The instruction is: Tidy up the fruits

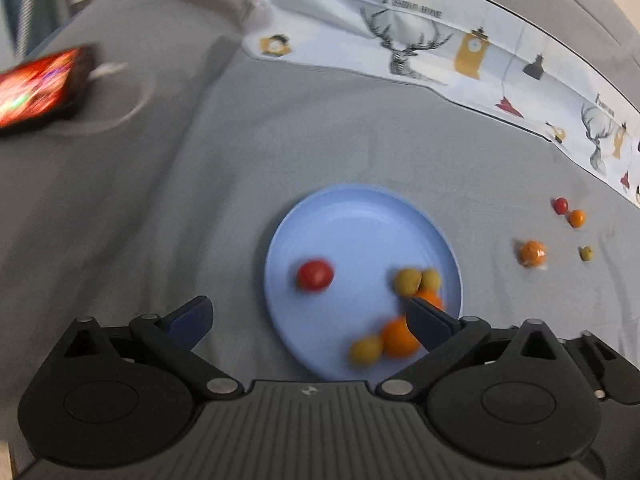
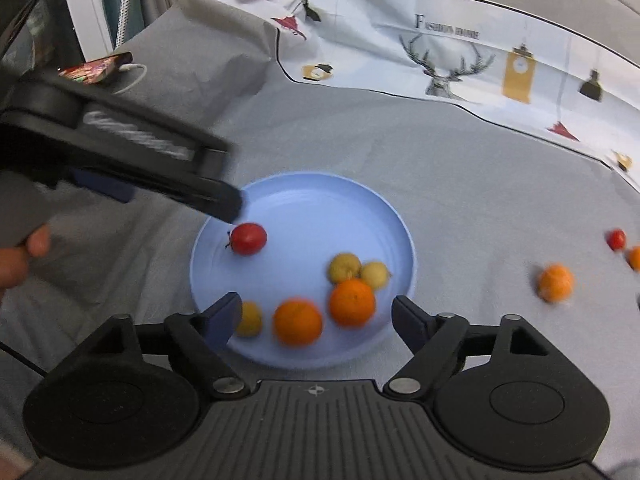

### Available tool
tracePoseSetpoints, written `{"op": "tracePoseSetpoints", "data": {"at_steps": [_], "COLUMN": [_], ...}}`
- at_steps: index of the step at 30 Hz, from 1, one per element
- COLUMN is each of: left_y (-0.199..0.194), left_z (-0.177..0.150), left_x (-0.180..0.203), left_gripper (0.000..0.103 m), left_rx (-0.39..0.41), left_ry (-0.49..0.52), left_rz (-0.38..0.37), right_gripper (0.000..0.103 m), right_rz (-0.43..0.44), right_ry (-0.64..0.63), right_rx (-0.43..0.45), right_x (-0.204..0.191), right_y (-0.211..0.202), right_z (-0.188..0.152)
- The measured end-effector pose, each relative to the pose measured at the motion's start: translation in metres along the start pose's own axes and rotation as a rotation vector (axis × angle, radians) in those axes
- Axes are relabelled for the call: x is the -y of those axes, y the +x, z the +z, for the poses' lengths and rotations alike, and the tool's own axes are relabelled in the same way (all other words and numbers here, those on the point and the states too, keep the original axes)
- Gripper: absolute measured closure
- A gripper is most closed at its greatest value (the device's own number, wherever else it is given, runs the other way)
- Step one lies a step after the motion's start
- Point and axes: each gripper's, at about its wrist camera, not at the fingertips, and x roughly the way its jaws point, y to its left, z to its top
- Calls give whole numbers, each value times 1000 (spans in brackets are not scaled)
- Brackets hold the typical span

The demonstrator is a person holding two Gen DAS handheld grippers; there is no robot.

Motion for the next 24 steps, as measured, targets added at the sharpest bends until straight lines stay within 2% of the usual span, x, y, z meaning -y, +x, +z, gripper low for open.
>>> {"op": "tracePoseSetpoints", "data": {"at_steps": [3, 5, 11, 18, 24], "left_y": [-20, -34, -69, -102, -129], "left_z": [-23, -41, -81, -102, -116], "left_x": [-6, -8, 0, 12, 23], "left_gripper": [0, 0, 0, 0, 0], "left_rx": [-17, -23, 41, 109, 176], "left_ry": [-39, -60, -17, 4, 37], "left_rz": [22, 37, 91, 93, 90], "right_gripper": [16, 10, 3, 1, 1], "right_rz": [-2, -8, -59, -79, -95], "right_ry": [19, 15, -48, -103, -102], "right_rx": [-8, 4, 128, 224, 286], "right_x": [-2, -6, -22, -32, -34], "right_y": [-27, -45, -98, -144, -170], "right_z": [-16, -24, -38, -56, -67]}}
